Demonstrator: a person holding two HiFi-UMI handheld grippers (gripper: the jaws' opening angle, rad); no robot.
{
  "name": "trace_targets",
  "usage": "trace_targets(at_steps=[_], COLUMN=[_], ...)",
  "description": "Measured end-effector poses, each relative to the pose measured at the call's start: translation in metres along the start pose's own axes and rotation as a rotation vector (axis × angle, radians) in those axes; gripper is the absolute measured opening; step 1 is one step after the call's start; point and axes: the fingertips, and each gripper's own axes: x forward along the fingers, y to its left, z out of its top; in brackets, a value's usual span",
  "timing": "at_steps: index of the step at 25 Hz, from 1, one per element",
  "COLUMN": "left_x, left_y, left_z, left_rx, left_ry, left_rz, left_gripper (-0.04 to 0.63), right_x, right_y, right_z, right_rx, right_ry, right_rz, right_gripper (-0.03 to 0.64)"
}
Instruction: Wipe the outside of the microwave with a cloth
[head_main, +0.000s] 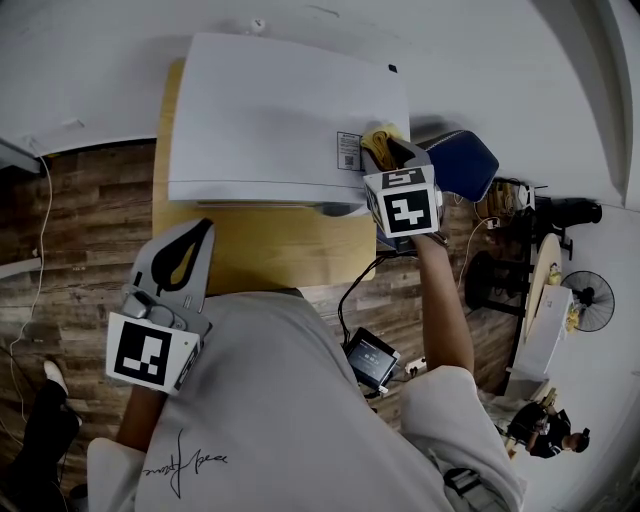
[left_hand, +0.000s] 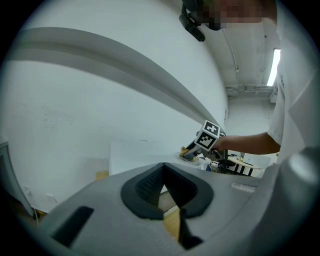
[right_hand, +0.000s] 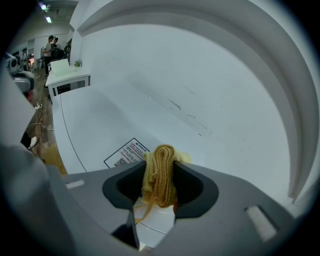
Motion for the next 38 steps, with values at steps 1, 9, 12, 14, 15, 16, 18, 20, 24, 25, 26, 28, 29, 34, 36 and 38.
trace_targets(at_steps=[1,9,12,14,15,16,18,20,24,25,26,28,29,34,36,38], left_x=[0.0,-0.006,-0.009,-0.011,-0.011,-0.012,-0.014,-0.016,-0.022,-0.023,-0.024,-0.027,-0.028,-0.038,-0.043,-0.048], left_y=[0.0,0.004,0.005,0.006,0.006,0.006,0.007,0.008,0.009,0.009,0.009,0.01,0.011,0.015,0.018,0.021], left_z=[0.0,0.001,-0.001,-0.001,0.0,0.0,-0.001,-0.002,-0.002,-0.002,-0.002,-0.001,-0.001,-0.004,-0.005,-0.005], left_rx=[0.0,-0.001,-0.005,-0.004,-0.003,-0.003,-0.005,-0.008,-0.012,-0.014,-0.016,-0.017,-0.018,-0.032,-0.036,-0.041], left_ry=[-0.002,-0.009,-0.011,-0.013,-0.015,-0.016,-0.018,-0.018,-0.023,-0.026,-0.028,-0.032,-0.034,-0.041,-0.043,-0.045], left_rz=[0.001,0.014,0.022,0.025,0.027,0.029,0.033,0.037,0.048,0.051,0.055,0.063,0.067,0.092,0.102,0.111], left_gripper=[-0.006,-0.006,-0.006,-0.006,-0.006,-0.006,-0.006,-0.006,-0.006,-0.006,-0.006,-0.006,-0.006,-0.006,-0.006,-0.006], right_x=[0.0,-0.002,-0.003,-0.004,-0.004,-0.004,-0.005,-0.005,-0.007,-0.007,-0.007,-0.009,-0.01,-0.014,-0.015,-0.017], right_y=[0.002,0.025,0.035,0.041,0.044,0.048,0.056,0.065,0.083,0.088,0.092,0.102,0.107,0.138,0.151,0.165], right_z=[0.003,0.027,0.034,0.039,0.042,0.045,0.051,0.057,0.072,0.076,0.079,0.087,0.091,0.111,0.12,0.13], right_rx=[0.004,-0.015,-0.028,-0.034,-0.037,-0.039,-0.046,-0.055,-0.077,-0.083,-0.09,-0.103,-0.11,-0.136,-0.148,-0.156], right_ry=[-0.006,-0.049,-0.059,-0.066,-0.07,-0.074,-0.083,-0.092,-0.109,-0.113,-0.117,-0.126,-0.131,-0.159,-0.168,-0.181], right_rz=[0.007,0.073,0.096,0.114,0.124,0.135,0.155,0.175,0.21,0.217,0.224,0.24,0.249,0.302,0.324,0.348], right_gripper=[0.158,0.139,0.137,0.135,0.135,0.133,0.133,0.132,0.132,0.132,0.132,0.13,0.13,0.13,0.129,0.127])
